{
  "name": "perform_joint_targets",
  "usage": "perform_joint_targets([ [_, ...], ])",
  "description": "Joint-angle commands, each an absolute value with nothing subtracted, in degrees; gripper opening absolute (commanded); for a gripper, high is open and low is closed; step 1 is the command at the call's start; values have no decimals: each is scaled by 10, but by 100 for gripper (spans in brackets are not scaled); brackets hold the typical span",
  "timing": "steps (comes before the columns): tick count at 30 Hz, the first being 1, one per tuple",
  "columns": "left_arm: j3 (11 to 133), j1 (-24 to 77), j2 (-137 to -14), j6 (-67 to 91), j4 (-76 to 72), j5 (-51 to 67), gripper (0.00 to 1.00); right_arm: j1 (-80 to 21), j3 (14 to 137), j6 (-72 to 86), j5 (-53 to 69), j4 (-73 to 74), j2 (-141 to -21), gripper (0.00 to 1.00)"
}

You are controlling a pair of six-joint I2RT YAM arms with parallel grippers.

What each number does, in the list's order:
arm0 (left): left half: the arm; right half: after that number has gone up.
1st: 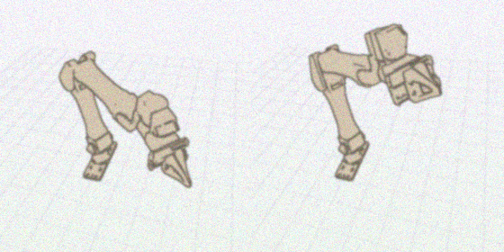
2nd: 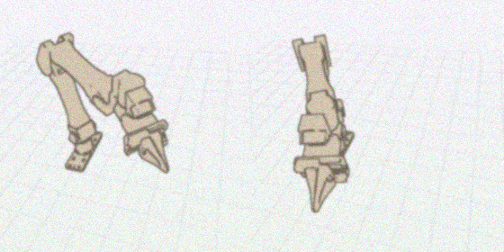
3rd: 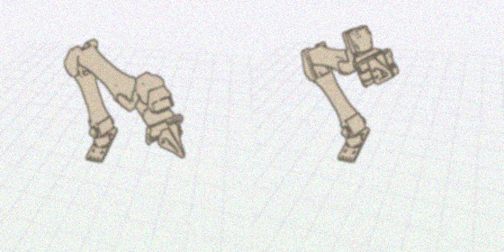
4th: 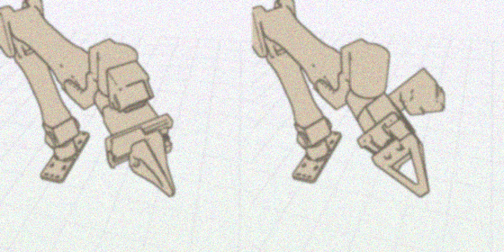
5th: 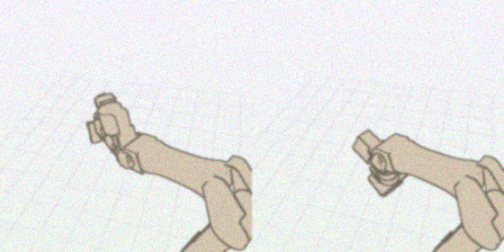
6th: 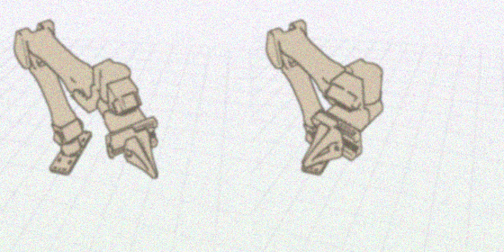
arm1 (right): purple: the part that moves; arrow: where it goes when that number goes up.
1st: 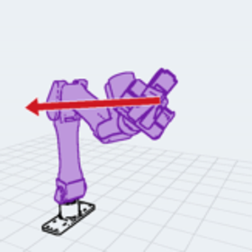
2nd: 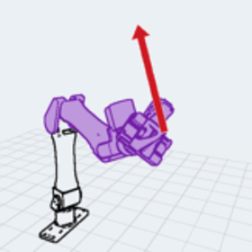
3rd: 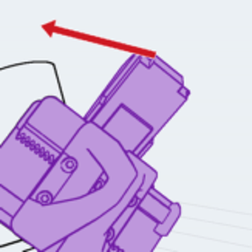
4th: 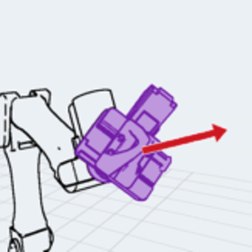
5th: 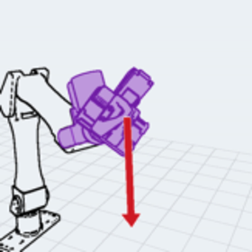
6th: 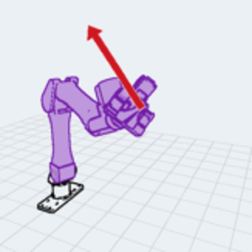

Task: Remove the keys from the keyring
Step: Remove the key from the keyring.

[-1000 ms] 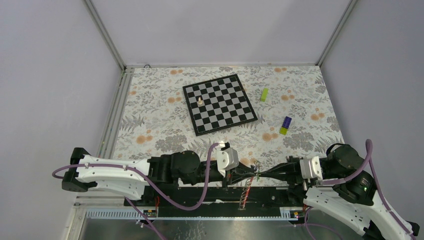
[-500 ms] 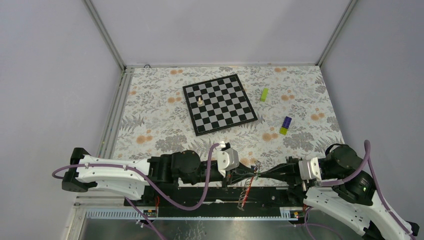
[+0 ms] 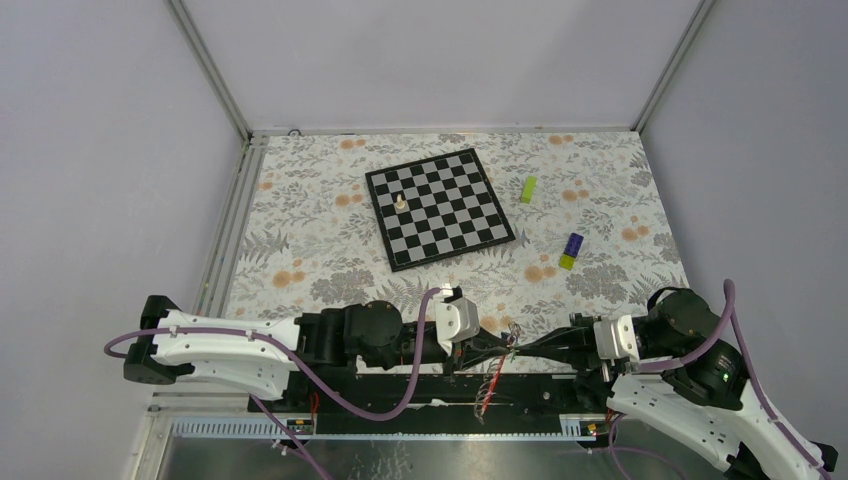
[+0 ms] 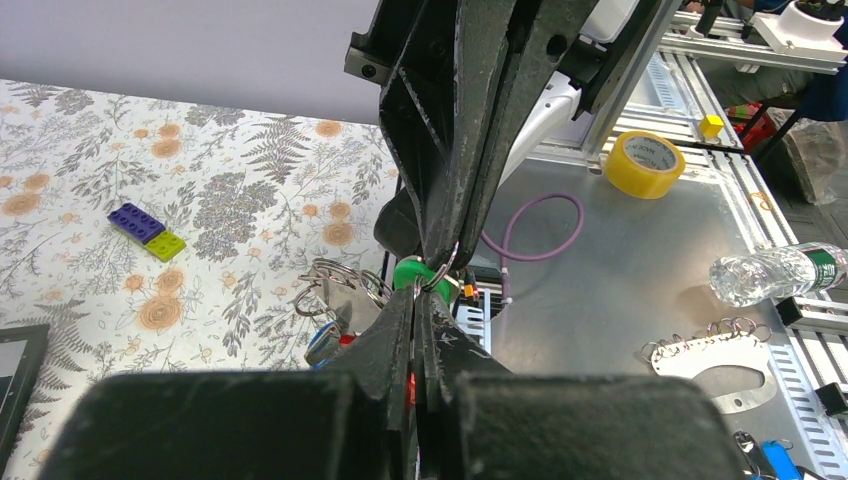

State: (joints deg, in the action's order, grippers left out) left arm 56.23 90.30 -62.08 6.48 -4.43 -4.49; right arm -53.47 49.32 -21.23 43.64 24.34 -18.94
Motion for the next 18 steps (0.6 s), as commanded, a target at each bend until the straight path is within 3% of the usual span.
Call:
perform_joint_targets([
  [1, 575, 898, -611, 61, -97, -46, 0, -539, 520, -211, 465, 225, -195, 0],
  [18, 583, 898, -618, 61, -93, -39, 0, -539, 538, -192, 508, 232, -208, 0],
])
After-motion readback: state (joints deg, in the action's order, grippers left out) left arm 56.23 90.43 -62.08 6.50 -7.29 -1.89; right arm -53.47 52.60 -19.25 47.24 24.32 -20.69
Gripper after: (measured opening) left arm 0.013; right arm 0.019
